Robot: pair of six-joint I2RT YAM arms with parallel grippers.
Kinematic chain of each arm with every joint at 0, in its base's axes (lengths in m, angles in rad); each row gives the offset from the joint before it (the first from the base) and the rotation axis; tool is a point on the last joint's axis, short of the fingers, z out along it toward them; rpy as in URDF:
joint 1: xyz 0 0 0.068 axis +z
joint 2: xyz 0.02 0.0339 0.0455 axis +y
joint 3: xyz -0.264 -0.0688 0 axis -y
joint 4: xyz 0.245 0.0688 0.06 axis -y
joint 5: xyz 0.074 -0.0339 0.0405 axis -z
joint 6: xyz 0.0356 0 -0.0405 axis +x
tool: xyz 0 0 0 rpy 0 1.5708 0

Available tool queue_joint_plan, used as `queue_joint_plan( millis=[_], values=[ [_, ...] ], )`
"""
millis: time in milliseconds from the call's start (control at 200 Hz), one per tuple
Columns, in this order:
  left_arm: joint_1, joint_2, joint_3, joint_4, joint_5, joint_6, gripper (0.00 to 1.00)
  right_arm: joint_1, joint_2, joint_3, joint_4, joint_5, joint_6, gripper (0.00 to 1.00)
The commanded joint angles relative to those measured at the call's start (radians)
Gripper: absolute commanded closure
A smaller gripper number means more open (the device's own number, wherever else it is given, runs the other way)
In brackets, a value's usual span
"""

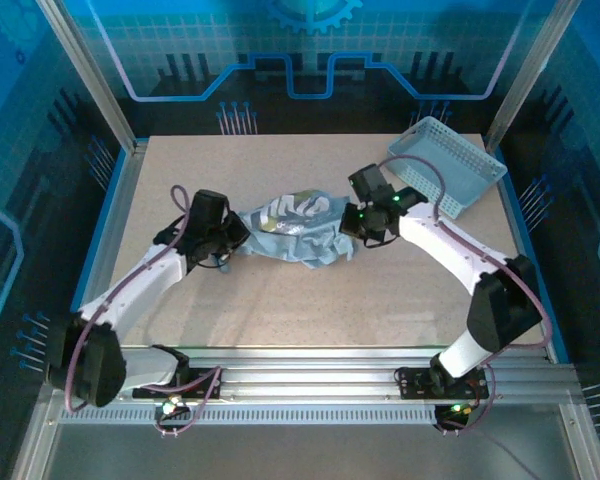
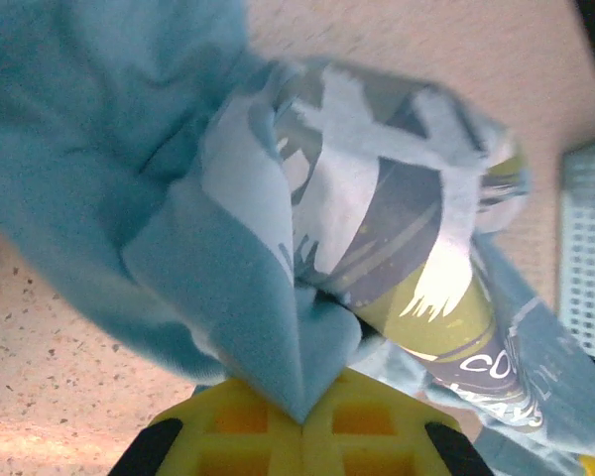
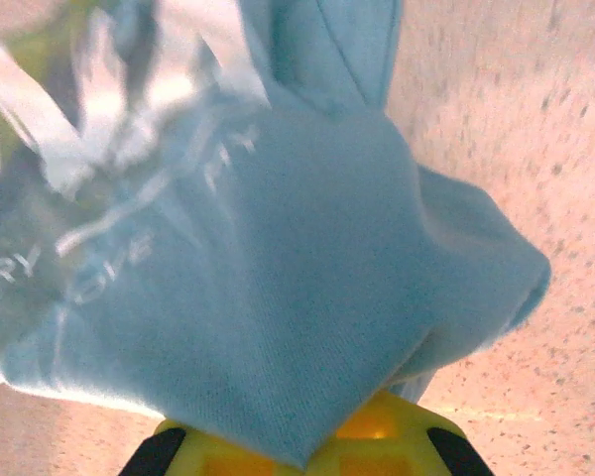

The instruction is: Fold and stack the t-shirts

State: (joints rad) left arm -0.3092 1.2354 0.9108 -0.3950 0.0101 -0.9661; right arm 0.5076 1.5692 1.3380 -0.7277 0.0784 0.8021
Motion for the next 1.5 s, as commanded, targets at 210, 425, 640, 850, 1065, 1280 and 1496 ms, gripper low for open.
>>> queue_joint_plan(
  millis=[210, 425, 640, 850, 1065, 1280, 1496],
  values=[
    [-0.011, -0.167, 0.148, -0.061, -0.068, 0.102, 1.0, -0.034, -0.136, 0.164, -0.119, 0.124, -0.091, 1.0],
    [-0.016, -0.185, 0.192, -0.054, -0.046, 0.105, 1.0, -0.054, -0.18, 0.158, -0.118, 0.113, -0.105, 1.0],
    [-0.027, -0.165, 0.215, -0.011, 0.005, 0.099, 1.0, -0.088, -0.171, 0.162, -0.128, 0.112, -0.101, 1.0],
    [-0.056, -0.141, 0.232, 0.032, 0.059, 0.108, 1.0, -0.129, -0.152, 0.182, -0.14, 0.113, -0.101, 1.0],
    [-0.086, -0.093, 0.261, 0.05, 0.086, 0.117, 1.0, -0.177, -0.1, 0.187, -0.135, 0.073, -0.1, 1.0],
    [-0.099, -0.053, 0.255, 0.074, 0.082, 0.111, 1.0, -0.191, -0.052, 0.189, -0.118, 0.068, -0.094, 1.0],
    [-0.108, -0.006, 0.264, 0.1, 0.086, 0.101, 1.0, -0.215, -0.008, 0.177, -0.103, 0.053, -0.083, 0.98]
  ],
)
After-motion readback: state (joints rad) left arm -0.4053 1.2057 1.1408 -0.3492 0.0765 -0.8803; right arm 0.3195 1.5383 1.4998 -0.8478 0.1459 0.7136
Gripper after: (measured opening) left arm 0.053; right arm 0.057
